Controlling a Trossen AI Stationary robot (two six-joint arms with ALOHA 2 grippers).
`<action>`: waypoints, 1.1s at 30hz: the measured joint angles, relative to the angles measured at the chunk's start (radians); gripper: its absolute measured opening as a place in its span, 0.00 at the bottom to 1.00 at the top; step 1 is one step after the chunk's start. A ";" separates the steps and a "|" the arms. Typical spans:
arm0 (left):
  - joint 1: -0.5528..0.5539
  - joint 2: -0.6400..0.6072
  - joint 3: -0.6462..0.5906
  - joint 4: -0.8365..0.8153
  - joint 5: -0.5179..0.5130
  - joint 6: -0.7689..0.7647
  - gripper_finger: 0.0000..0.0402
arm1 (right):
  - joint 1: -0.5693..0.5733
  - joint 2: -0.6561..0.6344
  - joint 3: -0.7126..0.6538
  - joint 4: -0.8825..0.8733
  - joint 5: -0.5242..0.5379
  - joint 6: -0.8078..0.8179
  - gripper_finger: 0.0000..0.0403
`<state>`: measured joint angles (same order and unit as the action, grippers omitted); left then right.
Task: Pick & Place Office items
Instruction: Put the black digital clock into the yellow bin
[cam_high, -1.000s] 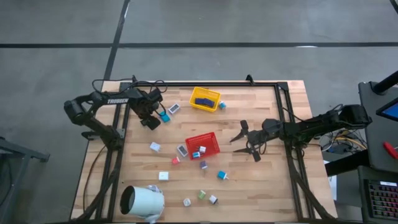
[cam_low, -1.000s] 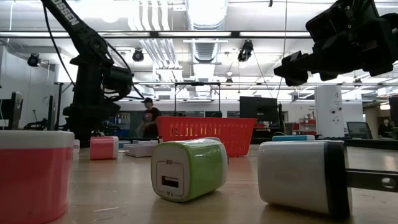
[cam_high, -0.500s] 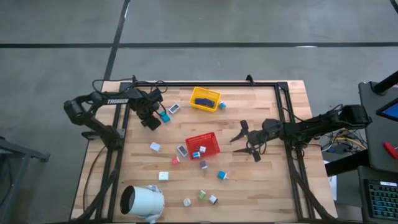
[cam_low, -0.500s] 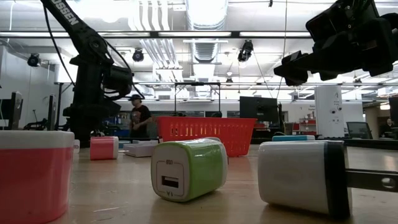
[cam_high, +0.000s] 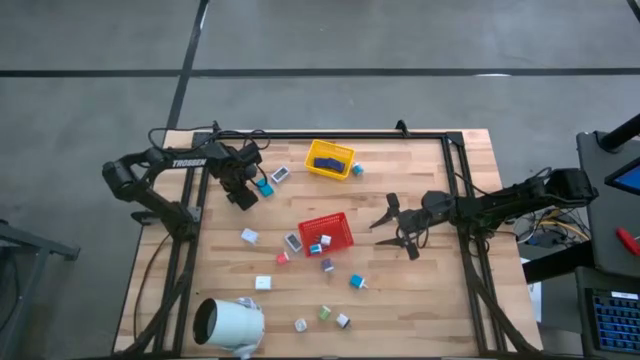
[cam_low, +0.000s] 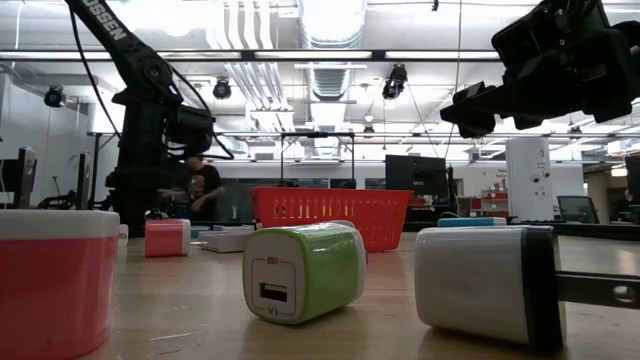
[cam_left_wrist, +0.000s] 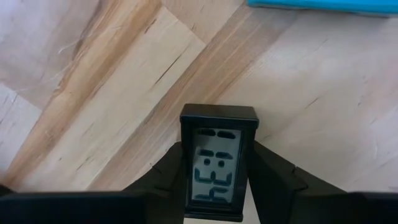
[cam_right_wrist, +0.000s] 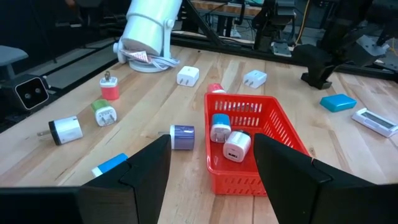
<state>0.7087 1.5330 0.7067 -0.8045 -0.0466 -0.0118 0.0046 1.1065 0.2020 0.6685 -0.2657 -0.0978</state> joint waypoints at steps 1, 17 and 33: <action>-0.002 -0.001 0.000 0.000 0.000 0.004 0.32 | 0.000 0.000 0.000 0.000 0.000 -0.003 0.56; -0.029 -0.194 -0.009 0.081 0.013 0.016 0.32 | 0.000 0.000 0.000 0.001 0.001 -0.008 0.56; -0.121 -0.289 -0.010 0.359 0.058 0.033 0.32 | 0.000 0.000 0.000 0.002 0.001 -0.008 0.56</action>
<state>0.5881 1.2435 0.6971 -0.4455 0.0114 0.0214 0.0044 1.1065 0.2016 0.6701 -0.2646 -0.1055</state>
